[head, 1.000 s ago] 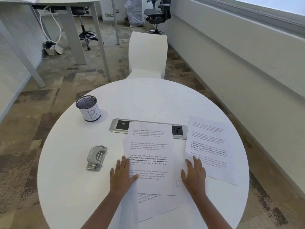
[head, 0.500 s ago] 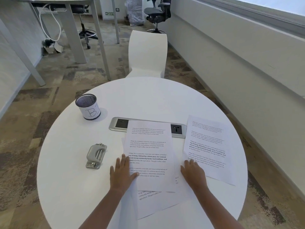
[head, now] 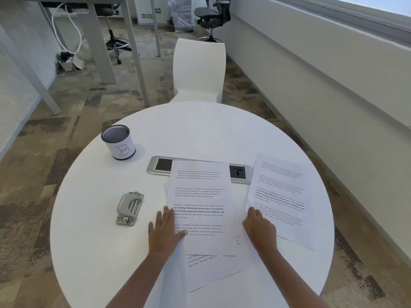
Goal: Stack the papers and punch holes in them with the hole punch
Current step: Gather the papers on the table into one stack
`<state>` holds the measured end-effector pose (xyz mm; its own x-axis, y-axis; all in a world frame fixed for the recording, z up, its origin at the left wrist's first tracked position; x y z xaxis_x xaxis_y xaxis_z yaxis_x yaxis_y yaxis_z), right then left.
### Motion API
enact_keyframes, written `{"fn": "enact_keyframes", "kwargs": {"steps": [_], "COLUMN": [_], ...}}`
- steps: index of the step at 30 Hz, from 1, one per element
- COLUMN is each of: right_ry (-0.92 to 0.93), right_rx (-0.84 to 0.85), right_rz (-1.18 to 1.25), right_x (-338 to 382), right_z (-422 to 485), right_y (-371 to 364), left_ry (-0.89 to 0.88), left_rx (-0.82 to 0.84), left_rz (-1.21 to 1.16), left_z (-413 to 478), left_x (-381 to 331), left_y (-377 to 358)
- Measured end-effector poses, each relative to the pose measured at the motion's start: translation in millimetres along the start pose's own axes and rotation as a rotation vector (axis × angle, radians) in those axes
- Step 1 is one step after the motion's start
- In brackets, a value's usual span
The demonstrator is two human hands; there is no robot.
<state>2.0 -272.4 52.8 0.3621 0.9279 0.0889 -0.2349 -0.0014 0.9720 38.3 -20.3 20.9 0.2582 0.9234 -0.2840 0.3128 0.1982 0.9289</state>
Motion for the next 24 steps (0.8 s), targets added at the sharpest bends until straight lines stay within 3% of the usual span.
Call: {"fn": "enact_keyframes", "kwargs": {"steps": [3,6,8,13,16,21,22,24], "right_ry": [-0.065,0.036,0.139,0.444,0.573,0.709,0.714,0.547], "right_rx": [-0.094,-0.038,0.039,0.185,0.169,0.12,0.099,0.084], "right_rz": [0.224,0.374,0.39,0.33,0.338,0.383,0.365,0.438], "right_x": [8,39,64,114,126,126,121,101], "right_z": [-4,-21,-37,-76,-88,-85,-82,-67], "right_y": [16,16,11,-8,-16,-5,0,6], "left_ry": [-0.014,0.0,0.014,0.042,0.101,0.141,0.159,0.233], "left_rx": [-0.069,-0.039,0.008,-0.056,-0.137,-0.134,-0.132,-0.133], "left_rz": [-0.012,0.004,0.017,-0.115,-0.265,-0.377,-0.393,-0.424], "left_z": [0,1,3,5,7,9,9,8], "left_x": [-3,-2,0,3,9,14,14,15], "left_y": [5,1,-1,12,21,25,25,26]}}
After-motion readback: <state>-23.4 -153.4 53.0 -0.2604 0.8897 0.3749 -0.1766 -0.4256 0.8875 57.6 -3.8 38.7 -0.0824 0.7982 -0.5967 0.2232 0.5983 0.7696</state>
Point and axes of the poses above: each hand's wrist, its own z-axis towards the middle knuckle, its own y-axis out of the back of the hand, x = y × z, the point moved 5 cm from there along z, towards the middle knuckle, and after that the axes turned 10 degrees about -y, right-handed, at the moved point
